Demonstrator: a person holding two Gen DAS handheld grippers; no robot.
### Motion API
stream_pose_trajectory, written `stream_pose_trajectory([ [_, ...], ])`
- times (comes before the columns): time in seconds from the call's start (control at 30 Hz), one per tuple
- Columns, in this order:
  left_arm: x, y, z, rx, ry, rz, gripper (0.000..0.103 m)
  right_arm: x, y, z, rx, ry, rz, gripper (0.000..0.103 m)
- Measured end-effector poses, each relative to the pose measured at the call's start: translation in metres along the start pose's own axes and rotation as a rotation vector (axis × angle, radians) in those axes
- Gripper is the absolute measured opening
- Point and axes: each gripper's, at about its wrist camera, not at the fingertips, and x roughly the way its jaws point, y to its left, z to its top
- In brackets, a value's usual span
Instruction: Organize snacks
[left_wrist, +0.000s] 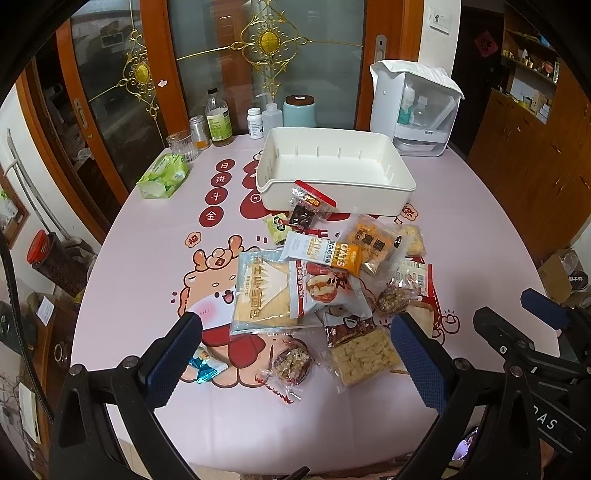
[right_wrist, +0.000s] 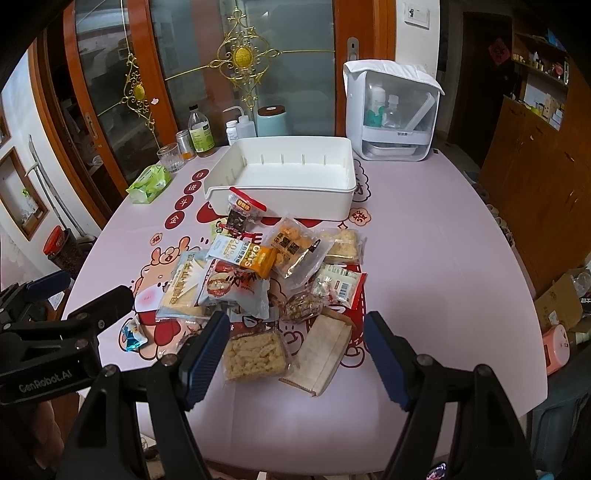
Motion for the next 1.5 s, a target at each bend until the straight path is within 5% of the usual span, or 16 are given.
stream_pose_trajectory([
  [0.8, -0.012, -0.003, -0.011, 0.022, -0.009, -0.028, 0.102, -0.008, 0.0, -0.007, 0.04, 0.003, -0.015, 0.075],
  [1.17, -0.008, 0.022, 0.013, 0.041, -0.017, -0.054, 0.102, -0.001, 0.015, 0.013, 0.085, 0.006, -0.051, 0.075],
  [1.5, 0.022, 0.07, 0.027, 0.044, 0.028, -0.07, 0.102, 0.042, 0.027, 0.009, 0.17, 0.116, -0.064, 0.075],
])
